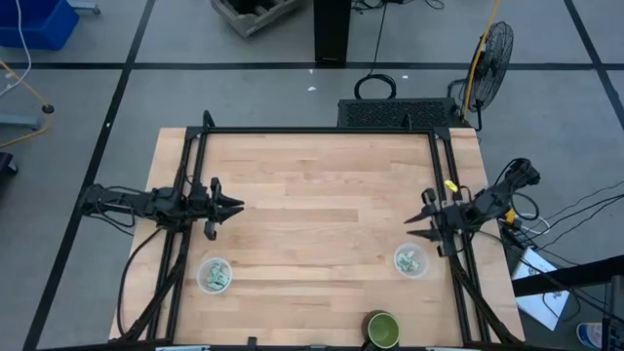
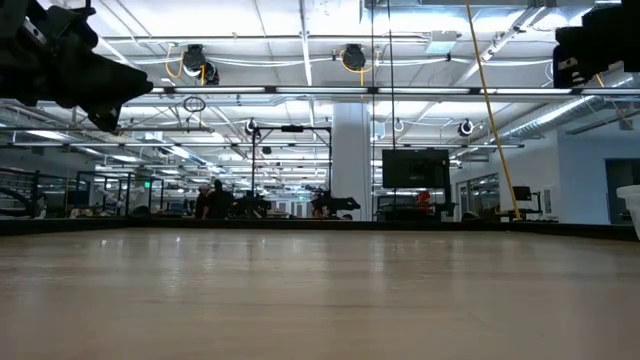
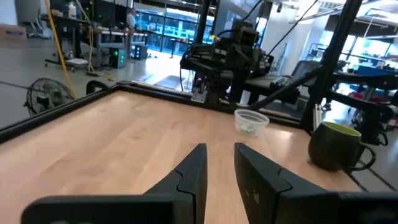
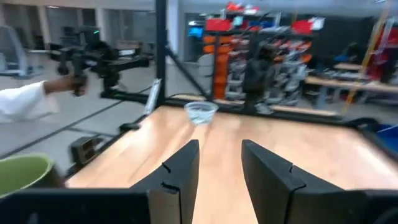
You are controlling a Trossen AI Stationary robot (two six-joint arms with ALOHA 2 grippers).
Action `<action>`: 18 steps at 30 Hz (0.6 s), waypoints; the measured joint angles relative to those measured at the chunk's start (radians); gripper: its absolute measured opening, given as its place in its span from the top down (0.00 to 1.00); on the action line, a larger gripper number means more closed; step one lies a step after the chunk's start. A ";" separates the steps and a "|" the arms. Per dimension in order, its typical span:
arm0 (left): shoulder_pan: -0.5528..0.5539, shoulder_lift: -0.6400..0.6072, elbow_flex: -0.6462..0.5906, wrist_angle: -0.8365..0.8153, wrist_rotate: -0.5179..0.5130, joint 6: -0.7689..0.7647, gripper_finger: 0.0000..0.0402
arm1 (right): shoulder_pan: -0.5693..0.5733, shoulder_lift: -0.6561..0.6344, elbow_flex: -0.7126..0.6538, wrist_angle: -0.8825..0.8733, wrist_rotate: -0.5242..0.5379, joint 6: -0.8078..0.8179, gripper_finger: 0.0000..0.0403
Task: Pick and place Stevia / Truvia into bins
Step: Return to Home Position
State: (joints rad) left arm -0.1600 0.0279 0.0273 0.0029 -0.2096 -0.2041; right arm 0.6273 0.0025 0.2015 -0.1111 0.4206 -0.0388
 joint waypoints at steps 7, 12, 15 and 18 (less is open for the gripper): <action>0.000 0.000 0.000 0.001 0.000 0.045 0.79 | 0.000 0.000 -0.078 0.075 -0.113 0.043 0.71; 0.000 0.000 0.000 0.002 0.000 0.044 0.79 | -0.020 0.000 -0.166 0.216 -0.111 0.045 0.71; 0.000 0.000 0.000 0.001 0.000 0.044 0.79 | -0.064 0.002 -0.181 0.224 -0.112 0.064 0.71; 0.000 0.000 0.000 0.001 -0.001 0.044 0.79 | -0.123 0.002 -0.182 0.223 -0.117 0.066 0.71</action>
State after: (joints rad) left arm -0.1600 0.0278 0.0273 0.0042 -0.2102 -0.1600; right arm 0.5041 0.0043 0.0196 0.1114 0.3040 0.0269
